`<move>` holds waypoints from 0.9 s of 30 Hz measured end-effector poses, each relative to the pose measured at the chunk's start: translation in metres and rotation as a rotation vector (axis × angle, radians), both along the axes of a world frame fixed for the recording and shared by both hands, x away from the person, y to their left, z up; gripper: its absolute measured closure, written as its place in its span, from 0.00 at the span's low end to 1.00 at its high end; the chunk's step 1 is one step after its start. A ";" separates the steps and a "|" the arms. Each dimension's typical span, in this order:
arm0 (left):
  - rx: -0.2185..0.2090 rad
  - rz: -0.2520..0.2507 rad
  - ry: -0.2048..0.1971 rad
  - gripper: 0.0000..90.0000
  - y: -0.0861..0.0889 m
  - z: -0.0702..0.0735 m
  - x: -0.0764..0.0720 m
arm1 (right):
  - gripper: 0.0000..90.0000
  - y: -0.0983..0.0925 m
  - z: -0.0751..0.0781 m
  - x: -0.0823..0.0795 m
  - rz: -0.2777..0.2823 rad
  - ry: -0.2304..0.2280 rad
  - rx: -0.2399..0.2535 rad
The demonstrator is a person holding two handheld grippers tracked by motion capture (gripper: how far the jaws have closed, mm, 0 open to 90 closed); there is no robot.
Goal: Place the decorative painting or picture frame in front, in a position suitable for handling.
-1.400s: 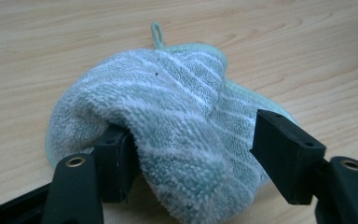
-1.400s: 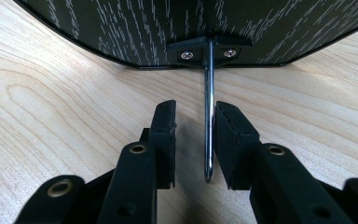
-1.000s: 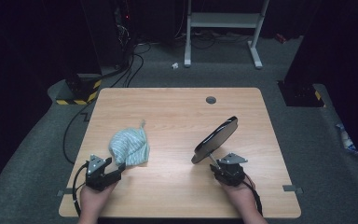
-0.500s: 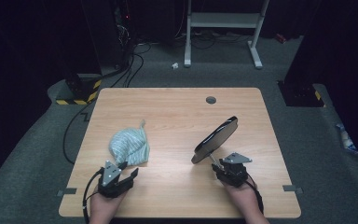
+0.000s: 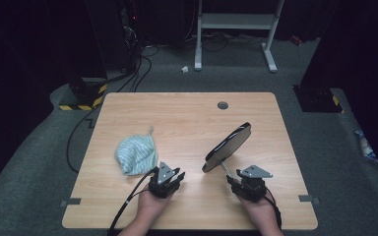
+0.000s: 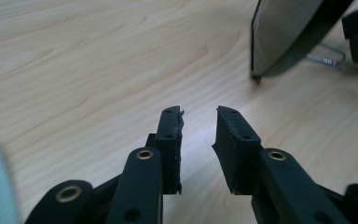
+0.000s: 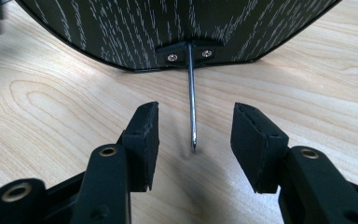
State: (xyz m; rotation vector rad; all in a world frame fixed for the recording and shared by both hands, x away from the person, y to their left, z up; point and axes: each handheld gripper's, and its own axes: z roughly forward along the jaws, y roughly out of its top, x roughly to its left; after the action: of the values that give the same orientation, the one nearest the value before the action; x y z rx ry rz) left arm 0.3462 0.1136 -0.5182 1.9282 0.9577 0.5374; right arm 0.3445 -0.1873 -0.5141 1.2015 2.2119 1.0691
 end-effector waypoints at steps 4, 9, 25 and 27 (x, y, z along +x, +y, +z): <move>-0.014 -0.012 -0.009 0.83 -0.017 0.006 0.014 | 0.57 -0.001 -0.001 -0.002 -0.011 0.005 -0.005; -0.032 -0.033 -0.020 0.84 -0.030 0.013 0.018 | 0.59 -0.002 0.001 -0.002 -0.046 0.002 -0.005; -0.018 -0.088 -0.034 0.86 -0.046 0.012 0.007 | 0.54 0.000 0.001 -0.005 -0.030 -0.009 0.005; -0.020 -0.094 -0.037 0.86 -0.048 0.012 0.005 | 0.53 0.001 0.001 -0.006 -0.027 -0.012 0.004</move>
State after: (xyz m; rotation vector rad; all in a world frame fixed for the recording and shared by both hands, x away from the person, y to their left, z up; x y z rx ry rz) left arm 0.3508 0.0655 -0.5063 1.9285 0.8419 0.5051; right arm 0.3390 -0.1867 -0.5128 1.2207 2.1793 1.0682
